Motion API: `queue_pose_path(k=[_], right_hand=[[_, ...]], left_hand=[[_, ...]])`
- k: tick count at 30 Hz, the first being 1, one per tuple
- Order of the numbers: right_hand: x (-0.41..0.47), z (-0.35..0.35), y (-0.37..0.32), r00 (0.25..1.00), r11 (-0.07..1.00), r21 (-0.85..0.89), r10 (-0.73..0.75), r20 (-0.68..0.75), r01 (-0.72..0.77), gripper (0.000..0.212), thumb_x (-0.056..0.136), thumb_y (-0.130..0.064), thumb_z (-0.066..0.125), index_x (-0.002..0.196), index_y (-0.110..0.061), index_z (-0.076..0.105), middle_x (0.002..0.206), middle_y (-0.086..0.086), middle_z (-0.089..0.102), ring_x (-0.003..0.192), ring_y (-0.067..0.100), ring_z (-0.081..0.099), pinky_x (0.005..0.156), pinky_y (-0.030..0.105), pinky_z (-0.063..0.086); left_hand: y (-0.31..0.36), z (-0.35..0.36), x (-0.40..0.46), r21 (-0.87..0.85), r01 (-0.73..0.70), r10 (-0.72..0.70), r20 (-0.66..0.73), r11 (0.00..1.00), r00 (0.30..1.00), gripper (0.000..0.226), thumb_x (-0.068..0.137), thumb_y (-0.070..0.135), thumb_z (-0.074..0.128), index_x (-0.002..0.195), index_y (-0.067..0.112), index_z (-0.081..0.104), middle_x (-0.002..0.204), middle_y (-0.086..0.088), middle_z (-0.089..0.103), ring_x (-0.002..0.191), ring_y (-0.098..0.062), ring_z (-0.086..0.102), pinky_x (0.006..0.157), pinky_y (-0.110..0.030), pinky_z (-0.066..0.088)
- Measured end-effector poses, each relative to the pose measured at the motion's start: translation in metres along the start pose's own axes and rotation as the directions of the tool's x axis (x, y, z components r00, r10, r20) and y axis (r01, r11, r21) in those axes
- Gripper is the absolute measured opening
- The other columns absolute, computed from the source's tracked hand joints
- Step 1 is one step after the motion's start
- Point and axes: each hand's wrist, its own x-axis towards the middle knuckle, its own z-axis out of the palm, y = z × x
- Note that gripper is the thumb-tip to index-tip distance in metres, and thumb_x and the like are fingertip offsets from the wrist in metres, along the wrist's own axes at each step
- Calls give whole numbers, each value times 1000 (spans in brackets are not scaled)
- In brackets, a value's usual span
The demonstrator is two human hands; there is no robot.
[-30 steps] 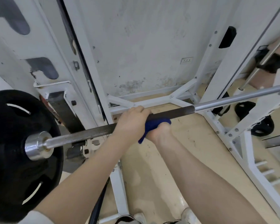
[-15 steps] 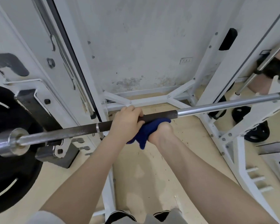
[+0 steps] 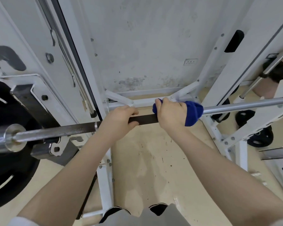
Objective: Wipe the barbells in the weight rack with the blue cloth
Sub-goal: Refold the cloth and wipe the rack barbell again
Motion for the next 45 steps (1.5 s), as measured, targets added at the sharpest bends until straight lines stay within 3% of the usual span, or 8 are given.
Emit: queue_pose_path(k=[7, 12, 14, 18, 26, 34, 42, 45], right_hand=[[-16, -14, -46, 926, 931, 26, -358, -119, 363, 10, 93, -24, 50, 99, -17, 51, 80, 6, 58, 66, 29, 58, 63, 34, 35], [3, -21, -27, 991, 984, -122, -132, -12, 130, 27, 89, -6, 46, 115, -12, 40, 78, 7, 46, 61, 26, 43, 52, 33, 29], [-4, -23, -68, 975, 974, -58, -221, 0, 220, 24, 89, -7, 46, 113, -12, 43, 79, 7, 49, 61, 26, 43, 57, 34, 30], [-26, -14, -135, 952, 949, 198, -199, -233, 247, 28, 88, -26, 45, 70, -10, 59, 50, 6, 56, 41, 23, 50, 56, 29, 40], [-15, 11, -87, 916, 974, 205, -3, -400, 93, 46, 91, -40, 28, 62, -12, 50, 46, 4, 55, 45, 27, 52, 61, 32, 39], [-22, 20, -99, 846, 942, 64, -264, -462, 329, 36, 84, -39, 37, 70, -11, 56, 56, 3, 60, 52, 24, 59, 70, 33, 30], [-17, 7, -55, 948, 986, 101, 156, -277, -133, 45, 91, -39, 21, 73, -12, 51, 69, 12, 62, 70, 32, 56, 78, 39, 35], [-31, 18, -104, 915, 983, 154, -28, -403, 98, 38, 87, -37, 35, 68, -11, 55, 60, 8, 61, 60, 29, 57, 74, 36, 29]], left_hand=[[-45, -26, -17, 124, 102, -121, 162, 987, 979, 20, 83, 21, 62, 103, 18, 60, 92, -2, 61, 87, -21, 57, 75, -32, 47], [-55, -32, -15, 12, 84, -85, 170, 996, 982, 25, 81, 20, 65, 106, 20, 62, 90, 4, 64, 84, -15, 56, 74, -28, 47], [-55, -34, -12, -31, 108, -102, 171, 994, 980, 26, 77, 20, 69, 102, 17, 63, 97, 1, 68, 92, -18, 60, 80, -34, 52], [-59, -31, -15, -40, 161, -158, 71, 986, 985, 18, 77, 14, 64, 77, 14, 46, 68, 2, 53, 77, -25, 53, 61, -30, 43], [-67, -28, -16, -243, 203, -181, 112, 948, 977, 51, 70, 27, 77, 105, 20, 41, 82, 3, 63, 79, -21, 58, 72, -37, 51], [-67, -25, -24, -287, 106, -105, 21, 952, 994, 58, 73, 21, 75, 119, 13, 40, 71, 11, 57, 77, -21, 56, 72, -34, 47], [-70, -23, -23, -220, 130, -118, 66, 967, 991, 33, 77, 27, 72, 102, 13, 58, 104, -5, 67, 88, -22, 59, 80, -38, 52], [-70, -22, -23, -230, 126, -119, 44, 965, 992, 34, 75, 28, 73, 103, 13, 60, 103, -6, 68, 94, -25, 61, 83, -41, 51]])
